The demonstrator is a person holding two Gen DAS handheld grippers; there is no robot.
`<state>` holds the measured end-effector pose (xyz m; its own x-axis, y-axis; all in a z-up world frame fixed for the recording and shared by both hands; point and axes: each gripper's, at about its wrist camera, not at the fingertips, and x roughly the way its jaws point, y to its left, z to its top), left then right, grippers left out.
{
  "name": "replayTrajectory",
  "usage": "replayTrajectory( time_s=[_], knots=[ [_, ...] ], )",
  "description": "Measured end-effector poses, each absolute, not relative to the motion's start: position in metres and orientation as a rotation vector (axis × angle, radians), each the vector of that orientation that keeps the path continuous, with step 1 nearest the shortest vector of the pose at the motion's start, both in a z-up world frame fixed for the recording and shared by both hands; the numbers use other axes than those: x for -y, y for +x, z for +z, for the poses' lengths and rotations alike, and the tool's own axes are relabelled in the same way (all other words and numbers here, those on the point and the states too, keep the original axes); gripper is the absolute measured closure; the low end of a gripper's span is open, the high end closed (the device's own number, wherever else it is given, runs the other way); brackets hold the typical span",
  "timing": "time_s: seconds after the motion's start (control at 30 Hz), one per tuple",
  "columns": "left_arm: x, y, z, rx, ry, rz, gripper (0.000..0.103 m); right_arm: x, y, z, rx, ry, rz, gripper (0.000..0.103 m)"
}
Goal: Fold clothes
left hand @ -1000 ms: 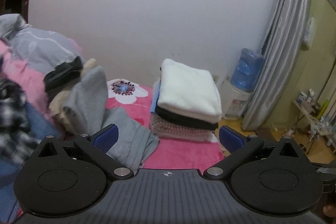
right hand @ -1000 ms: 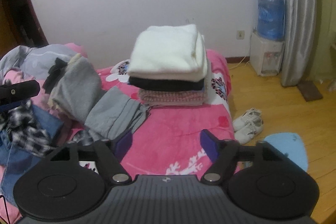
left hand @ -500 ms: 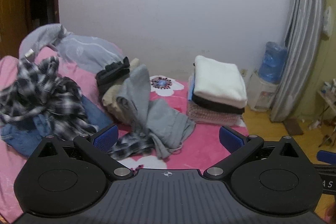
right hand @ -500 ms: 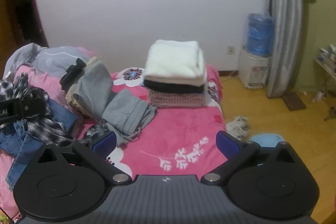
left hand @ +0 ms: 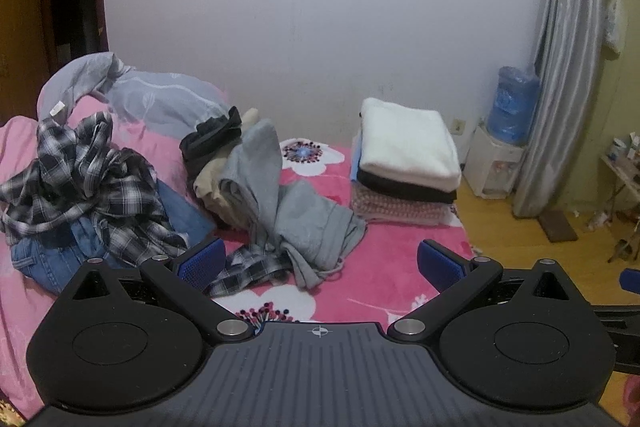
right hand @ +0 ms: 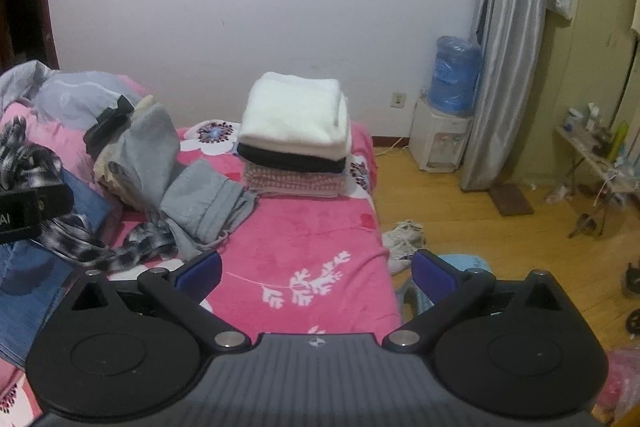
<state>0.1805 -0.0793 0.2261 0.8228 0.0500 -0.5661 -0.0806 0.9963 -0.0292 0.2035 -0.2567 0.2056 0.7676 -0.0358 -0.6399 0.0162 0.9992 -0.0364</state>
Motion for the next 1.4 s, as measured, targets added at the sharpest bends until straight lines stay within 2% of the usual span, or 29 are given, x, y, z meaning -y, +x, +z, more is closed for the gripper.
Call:
replayTrajectory(
  time_s=[0.7,0.93,1.4],
  knots=[
    [0.061,0.18,0.244,-0.612,-0.125,0.02,0.0,0.238,0.193,0.229,-0.705,-0.046,-0.067,0.0],
    [0.082,0.202,0.236,-0.69,-0.052,0.007,0.0,0.238,0.206,0.218,-0.749,-0.054,-0.088,0.0],
    [0.118,0.223,0.224,-0.698,0.005,0.063,0.0,0.261,0.234,0.198,-0.817,-0.042,-0.096,0.0]
  ],
)
